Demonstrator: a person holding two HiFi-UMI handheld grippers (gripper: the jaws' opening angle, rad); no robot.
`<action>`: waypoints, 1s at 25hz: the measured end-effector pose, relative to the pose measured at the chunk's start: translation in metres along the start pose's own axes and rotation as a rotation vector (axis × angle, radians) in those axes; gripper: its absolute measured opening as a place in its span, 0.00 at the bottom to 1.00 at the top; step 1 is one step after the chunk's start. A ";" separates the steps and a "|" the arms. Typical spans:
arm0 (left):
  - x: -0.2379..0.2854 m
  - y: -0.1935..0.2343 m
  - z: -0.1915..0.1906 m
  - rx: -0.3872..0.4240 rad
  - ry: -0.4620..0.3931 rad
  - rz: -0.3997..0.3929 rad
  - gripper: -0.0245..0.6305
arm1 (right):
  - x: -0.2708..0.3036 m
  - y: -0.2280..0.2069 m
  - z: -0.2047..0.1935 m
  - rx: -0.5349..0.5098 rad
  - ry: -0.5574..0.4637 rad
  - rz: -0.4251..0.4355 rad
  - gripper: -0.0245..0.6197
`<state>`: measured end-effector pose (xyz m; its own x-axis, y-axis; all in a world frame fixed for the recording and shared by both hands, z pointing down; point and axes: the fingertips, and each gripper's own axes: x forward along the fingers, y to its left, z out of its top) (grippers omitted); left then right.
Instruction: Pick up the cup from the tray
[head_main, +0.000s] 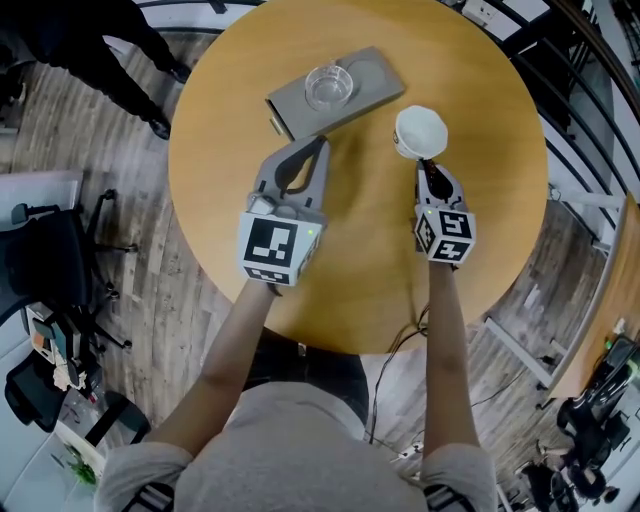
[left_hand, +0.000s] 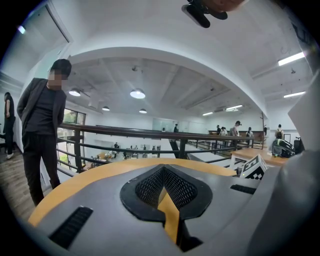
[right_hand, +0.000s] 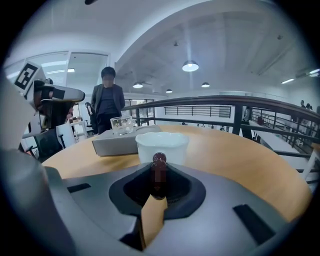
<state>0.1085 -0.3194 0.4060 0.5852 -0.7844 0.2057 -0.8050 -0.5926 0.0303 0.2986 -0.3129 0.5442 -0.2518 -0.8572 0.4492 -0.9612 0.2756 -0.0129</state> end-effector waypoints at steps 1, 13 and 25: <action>-0.001 0.001 0.000 0.001 0.000 0.002 0.05 | 0.001 0.001 0.000 -0.002 -0.003 0.000 0.09; -0.002 0.006 -0.003 -0.013 -0.005 0.012 0.05 | 0.001 0.007 -0.016 -0.052 -0.016 -0.036 0.09; -0.005 0.003 0.002 -0.023 -0.027 0.012 0.05 | -0.004 0.015 -0.012 -0.006 -0.018 -0.026 0.33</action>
<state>0.1029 -0.3175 0.4031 0.5779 -0.7961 0.1795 -0.8136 -0.5792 0.0507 0.2866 -0.3001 0.5527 -0.2285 -0.8719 0.4331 -0.9668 0.2555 0.0042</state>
